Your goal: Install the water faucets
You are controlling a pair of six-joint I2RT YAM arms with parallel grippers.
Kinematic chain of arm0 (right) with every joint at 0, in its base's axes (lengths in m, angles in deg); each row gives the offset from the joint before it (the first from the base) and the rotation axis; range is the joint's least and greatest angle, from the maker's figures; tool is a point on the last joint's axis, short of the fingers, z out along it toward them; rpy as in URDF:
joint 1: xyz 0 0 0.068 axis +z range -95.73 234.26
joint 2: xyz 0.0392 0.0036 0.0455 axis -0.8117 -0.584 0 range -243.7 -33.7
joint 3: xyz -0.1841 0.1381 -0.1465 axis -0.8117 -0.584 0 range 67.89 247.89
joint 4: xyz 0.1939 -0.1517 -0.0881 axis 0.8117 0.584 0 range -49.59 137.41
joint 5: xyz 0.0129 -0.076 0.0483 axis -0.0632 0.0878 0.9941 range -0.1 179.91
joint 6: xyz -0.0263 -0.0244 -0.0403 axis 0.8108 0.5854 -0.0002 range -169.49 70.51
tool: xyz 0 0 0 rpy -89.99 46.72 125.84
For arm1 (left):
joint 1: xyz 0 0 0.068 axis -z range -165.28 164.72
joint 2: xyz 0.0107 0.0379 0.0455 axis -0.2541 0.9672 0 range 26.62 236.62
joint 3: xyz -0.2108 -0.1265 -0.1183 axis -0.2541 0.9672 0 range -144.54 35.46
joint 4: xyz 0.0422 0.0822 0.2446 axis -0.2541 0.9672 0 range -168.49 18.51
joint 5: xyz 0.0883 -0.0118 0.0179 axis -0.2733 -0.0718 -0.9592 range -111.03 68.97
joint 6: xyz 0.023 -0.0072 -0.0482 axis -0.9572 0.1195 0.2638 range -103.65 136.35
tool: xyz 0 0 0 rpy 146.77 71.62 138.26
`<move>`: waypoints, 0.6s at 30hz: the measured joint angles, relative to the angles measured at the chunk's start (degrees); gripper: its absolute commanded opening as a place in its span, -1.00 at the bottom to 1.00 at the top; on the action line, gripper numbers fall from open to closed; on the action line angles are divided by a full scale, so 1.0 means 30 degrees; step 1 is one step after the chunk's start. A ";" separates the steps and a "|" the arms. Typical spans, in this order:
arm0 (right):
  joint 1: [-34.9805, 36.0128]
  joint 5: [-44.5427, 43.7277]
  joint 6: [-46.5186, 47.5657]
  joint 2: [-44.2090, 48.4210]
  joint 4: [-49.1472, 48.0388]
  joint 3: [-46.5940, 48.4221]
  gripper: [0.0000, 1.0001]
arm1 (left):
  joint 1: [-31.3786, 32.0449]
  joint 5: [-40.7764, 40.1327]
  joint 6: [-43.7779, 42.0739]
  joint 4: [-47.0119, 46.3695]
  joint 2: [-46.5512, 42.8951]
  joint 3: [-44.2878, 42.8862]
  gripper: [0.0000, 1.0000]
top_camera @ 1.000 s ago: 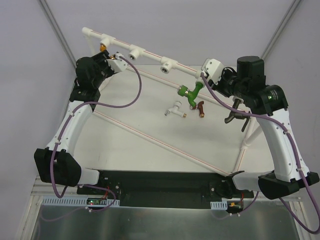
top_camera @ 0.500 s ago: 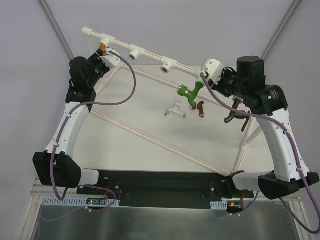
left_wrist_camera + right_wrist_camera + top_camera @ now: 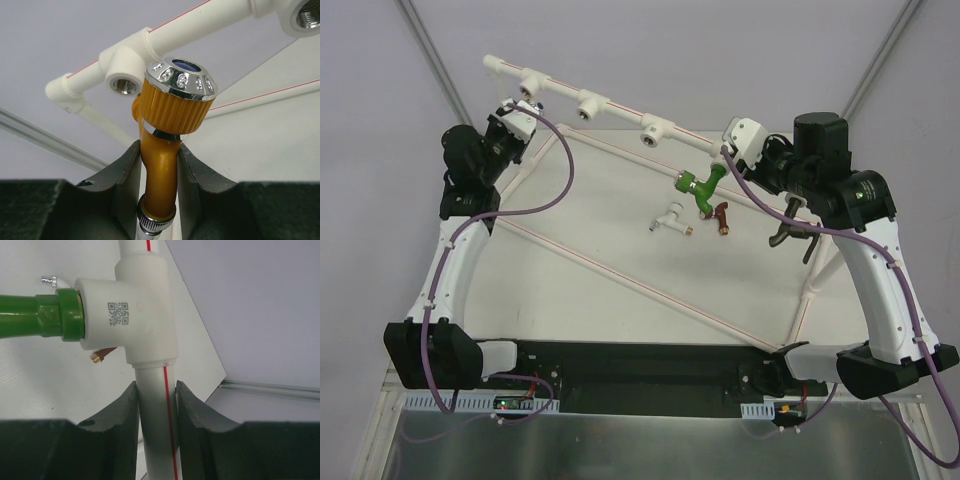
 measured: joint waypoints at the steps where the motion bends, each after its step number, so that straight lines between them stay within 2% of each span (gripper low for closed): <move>1: 0.0007 0.0000 0.0000 0.0000 0.0007 0.0000 -0.97 | -0.0131 0.0299 0.0554 -0.0058 -0.0160 0.0204 -1.00; 4: 0.0015 0.0000 0.0000 0.0007 0.0007 0.0000 -0.96 | -0.0787 0.1071 0.2404 -0.0408 -0.0736 0.0925 -1.00; 7: 0.0015 0.0000 -0.0007 0.0007 0.0000 0.0000 -0.87 | -0.1705 0.1756 0.4787 -0.1100 -0.1443 0.1712 -1.00; 10: 0.0015 0.0007 -0.0029 0.0007 -0.0007 0.0000 -0.37 | -0.2353 0.2441 0.7147 -0.1894 -0.1909 0.2062 -1.00; 11: 0.0015 0.0015 -0.0044 0.0022 -0.0007 0.0000 -0.05 | -0.2419 0.2681 0.7934 -0.2171 -0.2055 0.2149 -1.00; 13: 0.0015 0.0080 -0.0313 0.0058 0.0036 0.0000 0.20 | -0.2477 0.3322 0.9595 -0.2871 -0.2375 0.2426 -1.00; 14: 0.0022 0.0291 -0.0561 0.0131 0.0146 -0.0044 0.39 | -0.2477 0.3708 1.0455 -0.3242 -0.2565 0.2586 -1.00; 18: 0.0291 0.1209 -0.1333 0.0867 0.0277 -0.0328 0.68 | -0.2470 0.5880 1.4790 -0.5391 -0.3279 0.3279 -1.00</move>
